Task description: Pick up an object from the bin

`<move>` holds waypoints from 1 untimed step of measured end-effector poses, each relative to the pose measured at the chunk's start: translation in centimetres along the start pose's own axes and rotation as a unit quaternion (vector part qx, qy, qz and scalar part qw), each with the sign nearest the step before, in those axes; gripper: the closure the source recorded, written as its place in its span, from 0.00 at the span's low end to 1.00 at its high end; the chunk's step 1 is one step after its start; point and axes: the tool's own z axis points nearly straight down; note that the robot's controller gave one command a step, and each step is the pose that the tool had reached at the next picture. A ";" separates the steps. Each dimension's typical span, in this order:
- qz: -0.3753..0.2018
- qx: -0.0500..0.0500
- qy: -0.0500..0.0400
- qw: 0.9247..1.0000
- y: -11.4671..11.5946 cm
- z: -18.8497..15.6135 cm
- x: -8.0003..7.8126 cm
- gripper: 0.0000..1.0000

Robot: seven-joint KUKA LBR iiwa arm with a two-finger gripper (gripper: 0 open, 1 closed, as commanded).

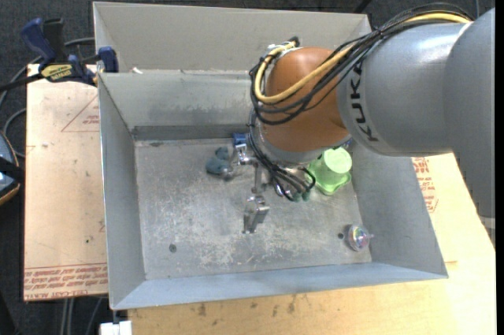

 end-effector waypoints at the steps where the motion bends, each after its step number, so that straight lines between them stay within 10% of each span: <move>1: 0.022 0.002 0.006 1.000 -3.7 0.9 6.4 0.00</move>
Offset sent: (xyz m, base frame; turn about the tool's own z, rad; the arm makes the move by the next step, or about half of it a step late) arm -0.0517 -0.0479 -0.0084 0.0381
